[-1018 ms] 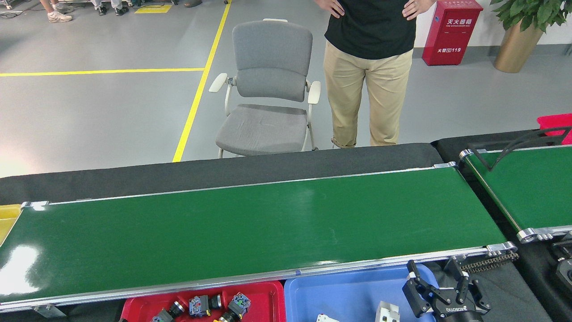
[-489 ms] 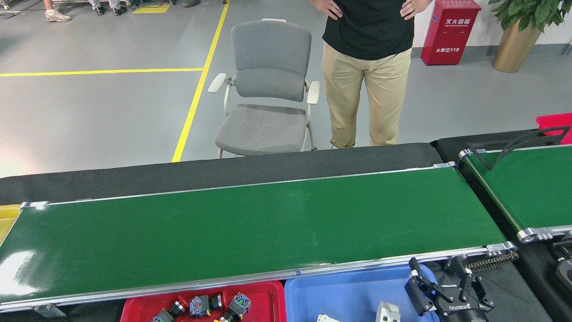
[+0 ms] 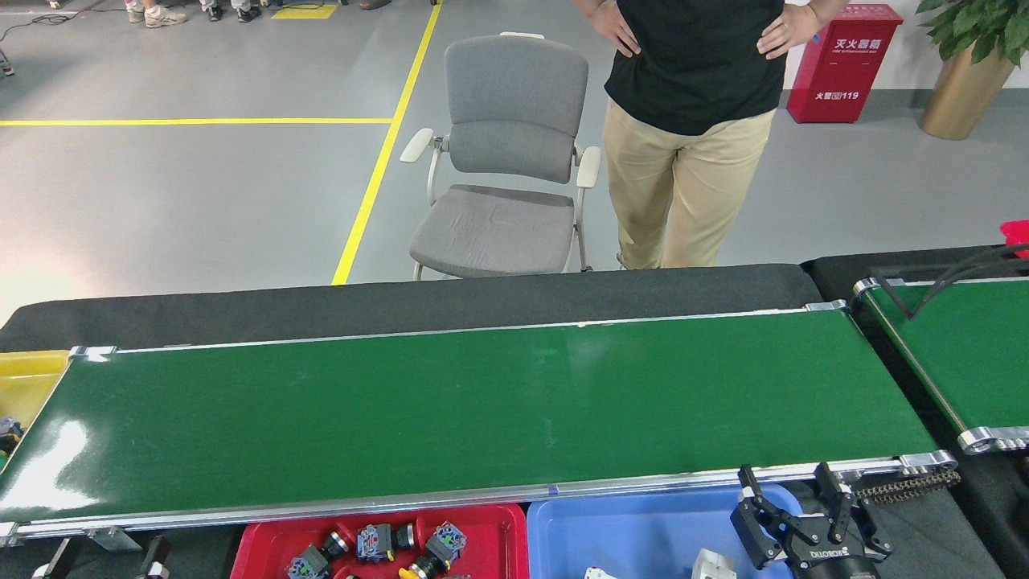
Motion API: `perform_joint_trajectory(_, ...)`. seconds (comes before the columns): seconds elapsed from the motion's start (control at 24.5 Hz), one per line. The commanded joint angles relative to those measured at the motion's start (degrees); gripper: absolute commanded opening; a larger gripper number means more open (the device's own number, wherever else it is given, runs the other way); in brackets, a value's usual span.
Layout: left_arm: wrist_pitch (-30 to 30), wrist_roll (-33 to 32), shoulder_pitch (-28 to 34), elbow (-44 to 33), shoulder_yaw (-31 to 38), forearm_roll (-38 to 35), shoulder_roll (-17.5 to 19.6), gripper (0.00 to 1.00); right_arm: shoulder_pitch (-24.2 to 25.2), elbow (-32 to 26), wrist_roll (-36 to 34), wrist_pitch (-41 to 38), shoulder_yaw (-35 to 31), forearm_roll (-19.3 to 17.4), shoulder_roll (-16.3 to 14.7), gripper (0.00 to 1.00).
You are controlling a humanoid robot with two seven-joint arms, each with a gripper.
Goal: Pick switch part from conveyor to tray
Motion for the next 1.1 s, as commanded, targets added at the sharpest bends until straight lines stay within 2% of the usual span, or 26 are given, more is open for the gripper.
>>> perform_joint_trajectory(0.0,-0.2,0.1,-0.2,-0.5,0.1,-0.1,0.9,0.99,-0.2,-0.6,0.0,0.1,-0.3,-0.2,-0.4,0.99)
perform_joint_trajectory(1.06,0.2,0.4,-1.7,-0.5,0.1,-0.4,0.8,1.00,0.3,-1.1,0.0,0.8,-1.8,-0.2,0.1,0.99)
